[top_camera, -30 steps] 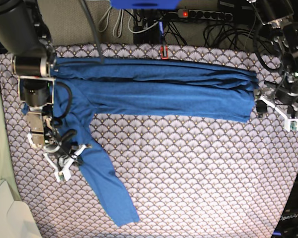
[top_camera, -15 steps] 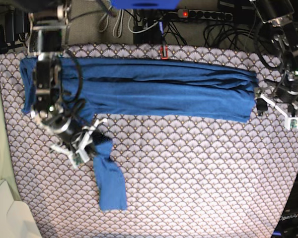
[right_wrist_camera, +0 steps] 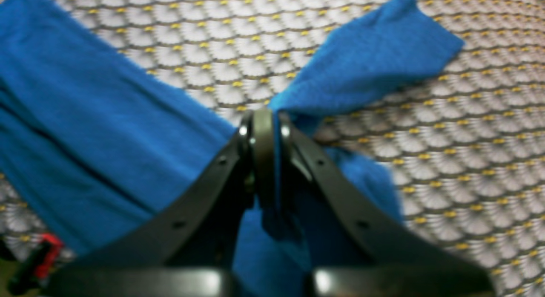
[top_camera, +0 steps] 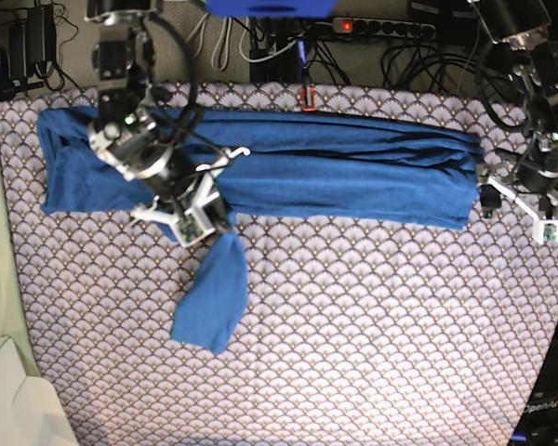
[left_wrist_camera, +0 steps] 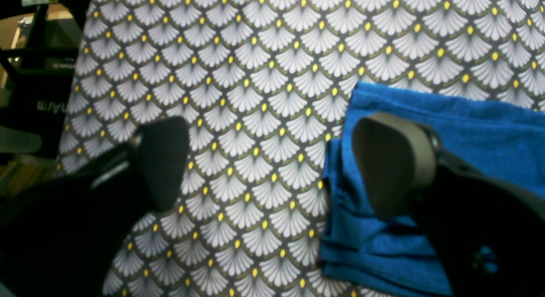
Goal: Fold the T-shirt properly
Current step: 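Grasp the hanging blue sleeve with the right gripper and lift it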
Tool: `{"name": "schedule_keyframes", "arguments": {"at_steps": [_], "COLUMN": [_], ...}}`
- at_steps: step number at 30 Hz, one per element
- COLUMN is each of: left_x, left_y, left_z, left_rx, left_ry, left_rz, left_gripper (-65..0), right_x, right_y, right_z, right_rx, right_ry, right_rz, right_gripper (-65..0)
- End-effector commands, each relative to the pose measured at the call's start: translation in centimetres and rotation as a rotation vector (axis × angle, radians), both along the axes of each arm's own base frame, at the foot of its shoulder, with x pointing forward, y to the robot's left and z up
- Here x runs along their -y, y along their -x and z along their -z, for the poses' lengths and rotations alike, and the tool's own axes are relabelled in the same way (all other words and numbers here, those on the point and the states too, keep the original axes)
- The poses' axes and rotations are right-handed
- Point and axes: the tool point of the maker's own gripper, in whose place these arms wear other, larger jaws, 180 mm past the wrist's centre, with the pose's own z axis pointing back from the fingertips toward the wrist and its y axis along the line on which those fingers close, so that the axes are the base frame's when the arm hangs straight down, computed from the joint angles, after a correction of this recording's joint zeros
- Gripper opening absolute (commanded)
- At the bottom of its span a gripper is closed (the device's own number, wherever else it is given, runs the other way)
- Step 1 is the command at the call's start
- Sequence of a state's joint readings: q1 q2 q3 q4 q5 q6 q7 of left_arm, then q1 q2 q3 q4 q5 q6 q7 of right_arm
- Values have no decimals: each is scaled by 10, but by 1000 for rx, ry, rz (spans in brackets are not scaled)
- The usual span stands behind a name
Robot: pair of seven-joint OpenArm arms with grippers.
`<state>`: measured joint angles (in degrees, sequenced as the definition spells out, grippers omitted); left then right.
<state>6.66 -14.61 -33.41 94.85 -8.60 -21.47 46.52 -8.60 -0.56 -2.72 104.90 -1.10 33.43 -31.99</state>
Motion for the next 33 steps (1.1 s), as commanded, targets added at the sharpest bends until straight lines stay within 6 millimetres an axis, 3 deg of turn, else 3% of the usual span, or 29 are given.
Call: {"name": "schedule_keyframes", "arguments": {"at_steps": [1, 6, 16, 24, 33], "left_x": [-5, -3, -2, -2, -2], "left_y": [-9, -10, -11, -11, -11], "left_z": [-17, -26, -30, -30, -30], "left_rx": [52, 73, 83, 81, 81], "left_ry": [-23, -37, -43, -43, -43], "left_rz": [6, 15, 20, 20, 20], "left_gripper": [-30, -30, -30, -30, -30], "right_x": [-7, -19, -66, -74, -104], "right_y": [-4, 8, 35, 37, 56], "right_z": [-16, -8, -2, -2, 0], "right_rx": [51, 11, -34, -45, -72], "right_ry": [-42, -84, -133, -157, -178], "right_rz": [-4, 5, -104, -107, -192], "right_gripper": [-650, -650, -650, -650, -650]}}
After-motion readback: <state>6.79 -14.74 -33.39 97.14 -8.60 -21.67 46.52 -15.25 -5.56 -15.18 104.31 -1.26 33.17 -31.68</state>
